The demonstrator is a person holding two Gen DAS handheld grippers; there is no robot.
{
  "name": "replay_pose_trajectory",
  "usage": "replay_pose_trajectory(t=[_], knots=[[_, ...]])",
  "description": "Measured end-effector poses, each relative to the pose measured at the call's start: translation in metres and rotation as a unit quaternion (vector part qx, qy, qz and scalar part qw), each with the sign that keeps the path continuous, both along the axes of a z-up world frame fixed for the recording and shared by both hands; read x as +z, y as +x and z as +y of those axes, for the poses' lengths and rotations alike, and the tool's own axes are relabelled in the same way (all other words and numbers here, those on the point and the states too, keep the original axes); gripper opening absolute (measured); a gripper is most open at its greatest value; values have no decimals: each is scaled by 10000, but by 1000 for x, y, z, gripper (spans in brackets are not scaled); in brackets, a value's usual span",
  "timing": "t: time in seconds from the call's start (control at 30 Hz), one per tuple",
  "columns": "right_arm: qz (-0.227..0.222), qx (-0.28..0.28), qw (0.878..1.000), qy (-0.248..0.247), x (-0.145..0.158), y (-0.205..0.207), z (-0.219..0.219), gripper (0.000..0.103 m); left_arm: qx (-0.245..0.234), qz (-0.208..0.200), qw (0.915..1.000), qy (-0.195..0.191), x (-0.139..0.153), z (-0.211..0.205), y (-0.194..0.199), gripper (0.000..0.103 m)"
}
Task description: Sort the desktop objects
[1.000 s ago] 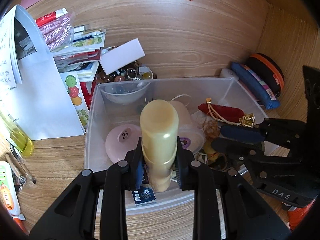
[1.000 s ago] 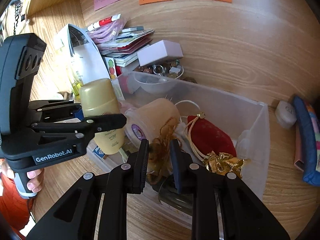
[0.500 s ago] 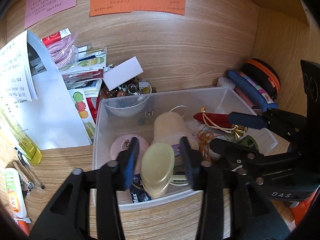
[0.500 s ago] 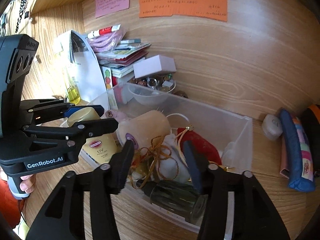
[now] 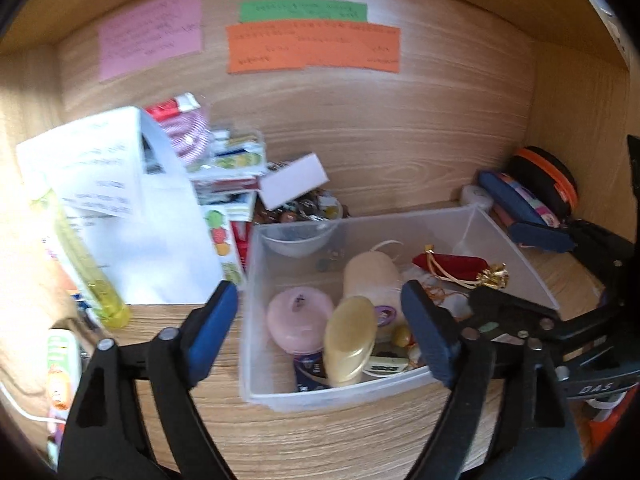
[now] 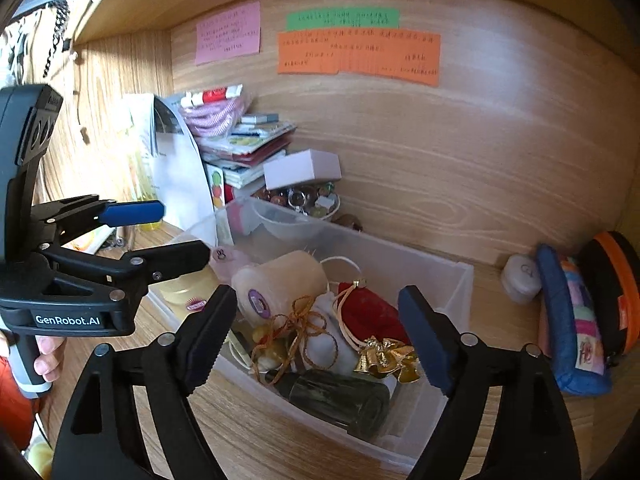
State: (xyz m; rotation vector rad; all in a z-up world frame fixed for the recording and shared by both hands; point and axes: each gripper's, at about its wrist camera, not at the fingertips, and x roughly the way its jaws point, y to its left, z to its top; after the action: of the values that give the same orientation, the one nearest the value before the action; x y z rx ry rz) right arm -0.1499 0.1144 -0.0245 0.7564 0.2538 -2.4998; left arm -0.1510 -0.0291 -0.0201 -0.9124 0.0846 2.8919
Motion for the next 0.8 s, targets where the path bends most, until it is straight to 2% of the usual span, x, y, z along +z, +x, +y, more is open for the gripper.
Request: replay_pose_trajectory(t=[0.17, 0.4, 0.53, 0.63, 0.8], knots=[[7, 36, 10000, -52, 12, 12, 2, 86, 105, 276, 9995, -151, 13, 4, 22, 90], [42, 28, 9998, -201, 26, 38, 13, 87, 192, 565, 9981, -116, 34, 9, 54, 98], [95, -168, 9996, -227, 32, 50, 21, 90, 300, 767, 9965, -120, 42, 12, 73, 99], [205, -395, 9989, -168, 34, 62, 27, 99, 354, 862, 9956, -119, 45, 14, 87, 100], [389, -639, 9971, -129, 38, 83, 35, 101, 255, 853, 9960, -56, 45, 20, 100, 102]])
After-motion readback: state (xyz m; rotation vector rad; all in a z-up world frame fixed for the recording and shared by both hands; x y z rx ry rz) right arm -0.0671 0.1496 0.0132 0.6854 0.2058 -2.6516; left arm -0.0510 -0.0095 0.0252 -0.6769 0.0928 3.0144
